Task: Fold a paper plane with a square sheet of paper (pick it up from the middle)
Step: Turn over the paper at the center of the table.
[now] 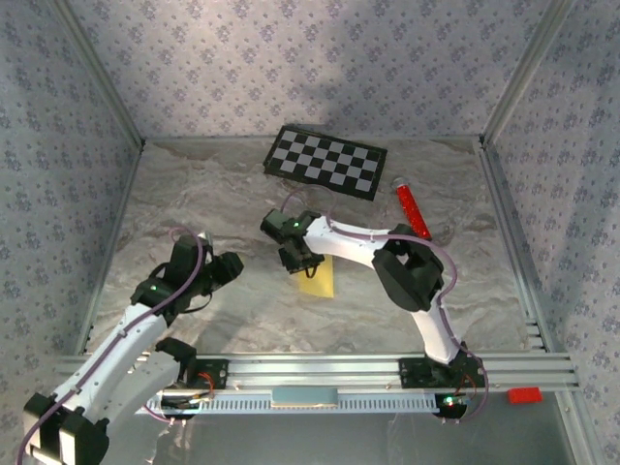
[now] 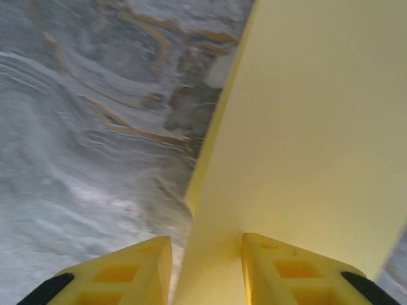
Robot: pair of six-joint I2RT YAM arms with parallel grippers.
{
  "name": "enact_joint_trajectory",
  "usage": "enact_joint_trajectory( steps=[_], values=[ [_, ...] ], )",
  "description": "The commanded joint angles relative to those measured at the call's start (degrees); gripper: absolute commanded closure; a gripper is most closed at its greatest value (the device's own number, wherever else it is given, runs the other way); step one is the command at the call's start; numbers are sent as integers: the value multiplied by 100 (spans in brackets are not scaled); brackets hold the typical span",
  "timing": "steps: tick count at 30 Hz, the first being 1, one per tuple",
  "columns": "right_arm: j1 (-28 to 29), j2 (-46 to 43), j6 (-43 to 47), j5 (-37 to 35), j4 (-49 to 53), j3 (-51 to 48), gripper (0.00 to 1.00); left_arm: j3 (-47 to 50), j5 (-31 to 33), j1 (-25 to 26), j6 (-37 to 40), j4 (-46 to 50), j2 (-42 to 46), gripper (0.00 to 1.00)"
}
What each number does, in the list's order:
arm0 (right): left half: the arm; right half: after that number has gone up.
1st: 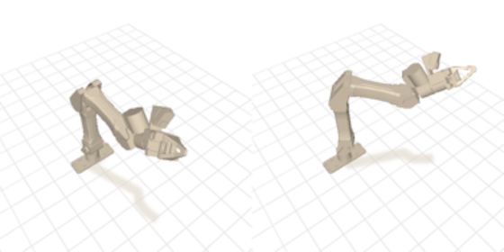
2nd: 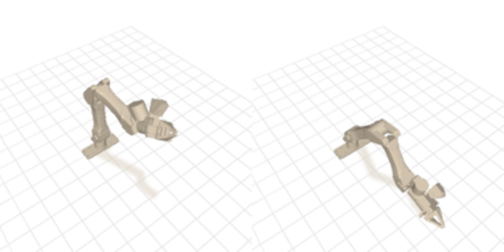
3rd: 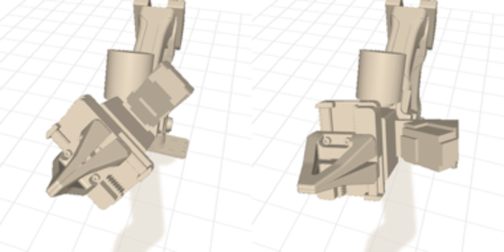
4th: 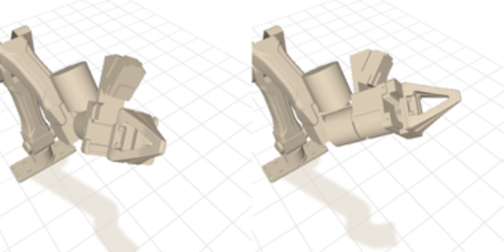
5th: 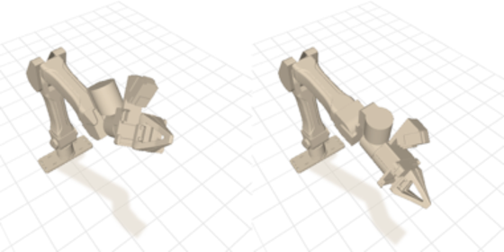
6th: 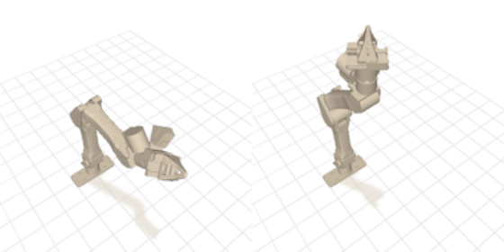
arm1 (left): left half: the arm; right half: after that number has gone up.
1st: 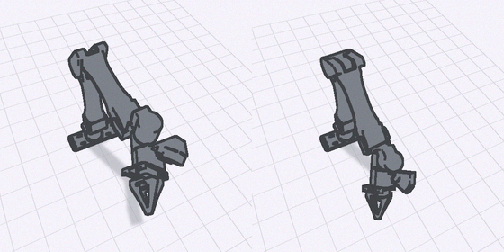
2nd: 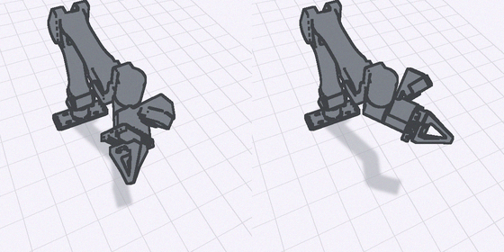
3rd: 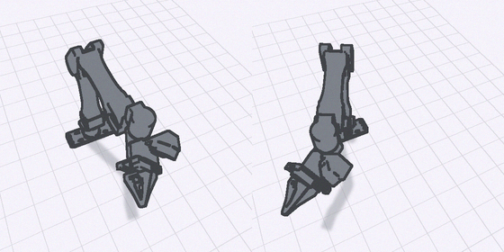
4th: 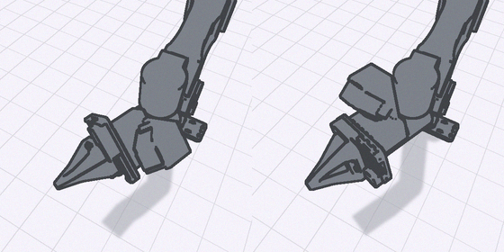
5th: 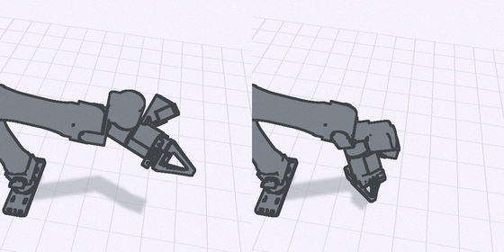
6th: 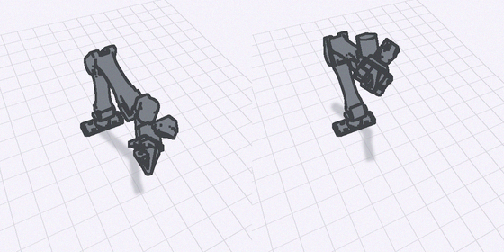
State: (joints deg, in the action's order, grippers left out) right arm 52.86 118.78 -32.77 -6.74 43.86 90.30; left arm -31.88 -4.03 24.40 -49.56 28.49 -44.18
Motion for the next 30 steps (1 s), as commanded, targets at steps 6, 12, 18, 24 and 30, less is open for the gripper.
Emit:
enact_joint_trajectory(
  steps=[6,12,18,24,30],
  values=[
    [-785,-1647,-272,1691,-1978,-1662,57,-47,-556,-26,-29,-381,-531,53],
    [-1811,-2277,-1142,2991,-3639,-3469,77,-218,-1172,-15,-36,-938,-1336,55],
    [-2293,-2307,-1303,3699,-4278,-4155,91,-412,-1508,92,-122,-1454,-2016,57],
    [-2381,-2027,-1228,4002,-4474,-4202,92,-628,-1566,420,-229,-1726,-2633,58],
    [-2516,-1543,-1144,4320,-4620,-4244,94,-722,-1703,593,-418,-2140,-3166,58]
  ],
)
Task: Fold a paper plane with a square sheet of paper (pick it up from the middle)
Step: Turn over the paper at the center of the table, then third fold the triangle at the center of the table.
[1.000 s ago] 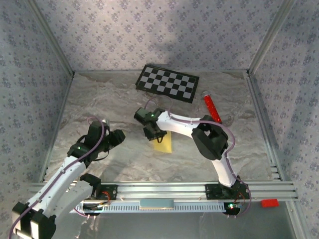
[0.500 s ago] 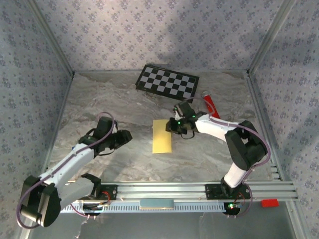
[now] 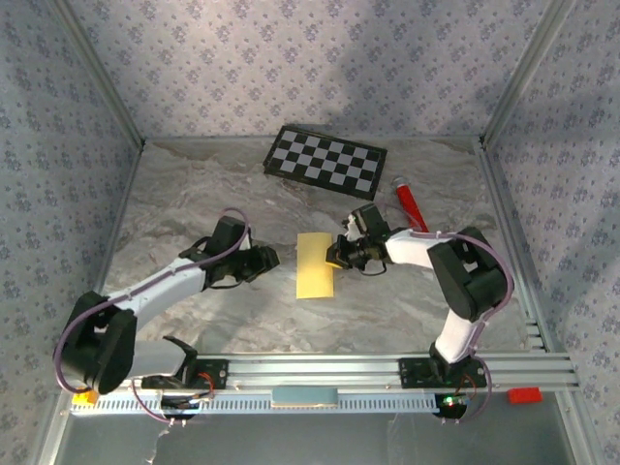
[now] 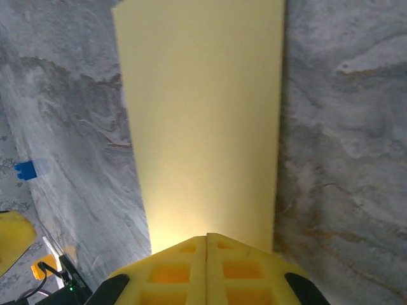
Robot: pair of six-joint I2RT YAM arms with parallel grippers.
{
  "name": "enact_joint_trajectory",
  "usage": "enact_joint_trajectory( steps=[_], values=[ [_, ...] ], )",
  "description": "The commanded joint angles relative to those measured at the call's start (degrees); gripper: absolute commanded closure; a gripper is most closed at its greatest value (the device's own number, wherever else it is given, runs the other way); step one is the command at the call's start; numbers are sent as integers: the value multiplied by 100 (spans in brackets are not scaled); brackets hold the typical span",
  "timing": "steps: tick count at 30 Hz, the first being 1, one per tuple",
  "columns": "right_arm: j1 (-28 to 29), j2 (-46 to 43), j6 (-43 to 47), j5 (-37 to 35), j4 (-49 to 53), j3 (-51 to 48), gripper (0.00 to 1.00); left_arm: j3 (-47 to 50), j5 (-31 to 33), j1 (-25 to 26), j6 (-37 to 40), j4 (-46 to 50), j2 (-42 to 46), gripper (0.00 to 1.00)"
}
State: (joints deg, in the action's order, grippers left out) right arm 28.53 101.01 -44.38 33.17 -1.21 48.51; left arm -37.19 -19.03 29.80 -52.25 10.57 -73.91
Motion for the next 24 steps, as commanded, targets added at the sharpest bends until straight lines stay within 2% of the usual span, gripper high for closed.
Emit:
enact_joint_trajectory(
  steps=[1,12,24],
  values=[
    [-105,288,26,351,-132,-113,94,-218,-243,68,-169,-406,-285,58],
    [-237,549,36,425,-414,-530,94,-741,-606,236,-391,-957,-1468,61],
    [-294,643,85,437,-340,-547,94,-1406,-616,408,-473,-721,-2561,66]
  ],
)
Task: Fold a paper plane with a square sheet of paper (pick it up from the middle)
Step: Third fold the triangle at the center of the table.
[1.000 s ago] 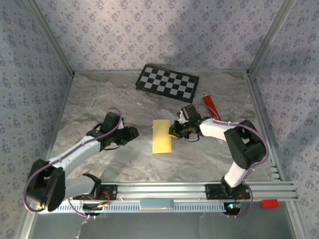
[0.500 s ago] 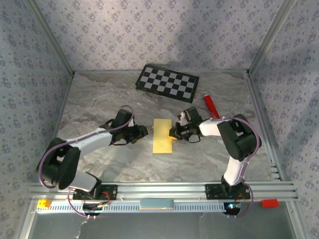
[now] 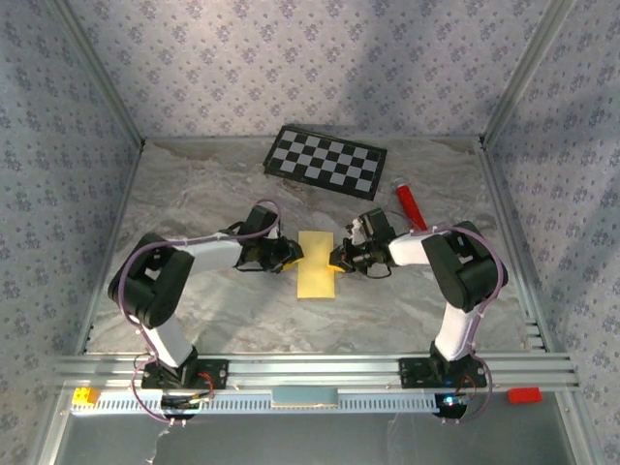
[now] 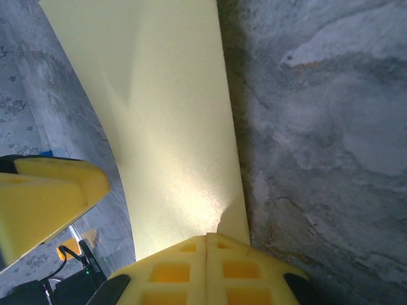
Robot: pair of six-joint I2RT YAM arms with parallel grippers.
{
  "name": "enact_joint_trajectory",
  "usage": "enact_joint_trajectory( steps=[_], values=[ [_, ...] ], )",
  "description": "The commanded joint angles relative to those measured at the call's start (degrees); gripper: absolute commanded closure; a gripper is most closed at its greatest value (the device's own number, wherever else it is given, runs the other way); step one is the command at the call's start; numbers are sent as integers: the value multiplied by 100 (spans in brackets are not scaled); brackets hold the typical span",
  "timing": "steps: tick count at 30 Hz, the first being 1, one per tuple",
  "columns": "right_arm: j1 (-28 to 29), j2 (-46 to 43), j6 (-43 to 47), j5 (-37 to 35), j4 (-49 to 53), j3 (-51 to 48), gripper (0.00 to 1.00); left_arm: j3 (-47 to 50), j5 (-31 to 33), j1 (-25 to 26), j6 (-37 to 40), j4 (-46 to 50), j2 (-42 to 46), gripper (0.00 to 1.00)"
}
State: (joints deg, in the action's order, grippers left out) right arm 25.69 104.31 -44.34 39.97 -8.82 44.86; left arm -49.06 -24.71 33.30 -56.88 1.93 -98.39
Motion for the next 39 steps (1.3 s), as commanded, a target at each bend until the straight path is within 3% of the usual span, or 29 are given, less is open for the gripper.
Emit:
enact_joint_trajectory(
  steps=[1,15,25,33,39],
  values=[
    [-14,322,82,-238,420,-195,94,-250,-22,63,25,215,-147,66],
    [-74,320,141,-251,522,-189,95,-370,-13,181,38,361,-391,69],
    [-70,370,123,-286,485,-214,95,-404,499,180,239,931,-141,64],
    [-79,362,67,-261,425,-221,95,-429,456,195,203,983,-282,62],
    [-81,362,66,-261,425,-206,95,-429,170,204,179,722,-373,67]
  ],
)
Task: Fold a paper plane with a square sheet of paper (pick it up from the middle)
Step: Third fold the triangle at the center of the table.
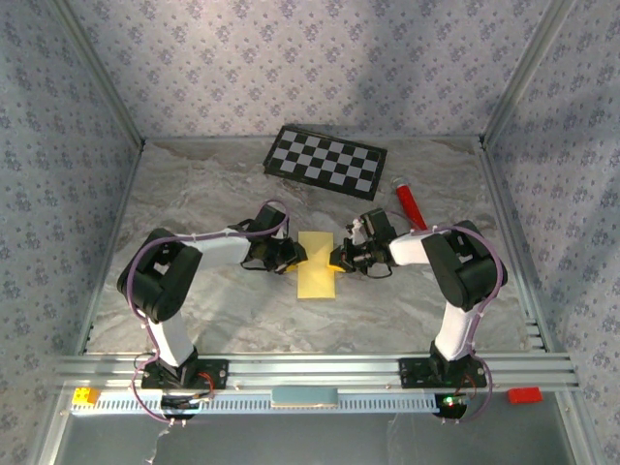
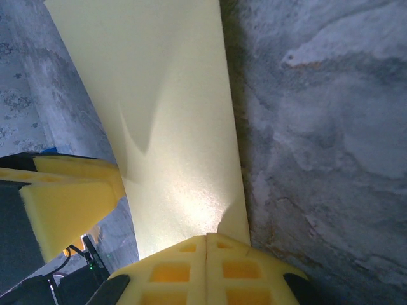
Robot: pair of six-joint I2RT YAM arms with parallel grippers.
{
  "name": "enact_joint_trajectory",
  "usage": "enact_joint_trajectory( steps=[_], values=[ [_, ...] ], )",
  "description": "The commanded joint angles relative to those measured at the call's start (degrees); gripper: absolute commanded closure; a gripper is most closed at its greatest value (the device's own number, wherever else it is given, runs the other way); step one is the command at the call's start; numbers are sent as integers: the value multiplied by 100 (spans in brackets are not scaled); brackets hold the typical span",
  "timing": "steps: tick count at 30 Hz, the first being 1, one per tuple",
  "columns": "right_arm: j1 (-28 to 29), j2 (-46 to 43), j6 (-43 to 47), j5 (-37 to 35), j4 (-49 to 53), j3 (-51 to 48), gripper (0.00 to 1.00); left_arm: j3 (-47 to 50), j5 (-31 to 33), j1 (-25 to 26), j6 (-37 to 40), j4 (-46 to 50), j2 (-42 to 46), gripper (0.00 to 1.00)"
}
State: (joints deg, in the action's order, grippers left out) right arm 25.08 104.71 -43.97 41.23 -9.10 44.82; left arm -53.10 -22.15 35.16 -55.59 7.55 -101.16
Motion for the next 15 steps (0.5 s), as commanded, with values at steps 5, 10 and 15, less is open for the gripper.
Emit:
enact_joint_trajectory(
  steps=[5,10,15],
  values=[
    [-19,329,25,-384,452,-227,95,3,-88,34,-4,71,-57,69],
    [-20,338,20,-401,451,-217,95,38,-52,26,-30,37,33,71],
    [-20,349,27,-418,457,-212,95,71,-27,27,-42,-7,97,73]
  ],
)
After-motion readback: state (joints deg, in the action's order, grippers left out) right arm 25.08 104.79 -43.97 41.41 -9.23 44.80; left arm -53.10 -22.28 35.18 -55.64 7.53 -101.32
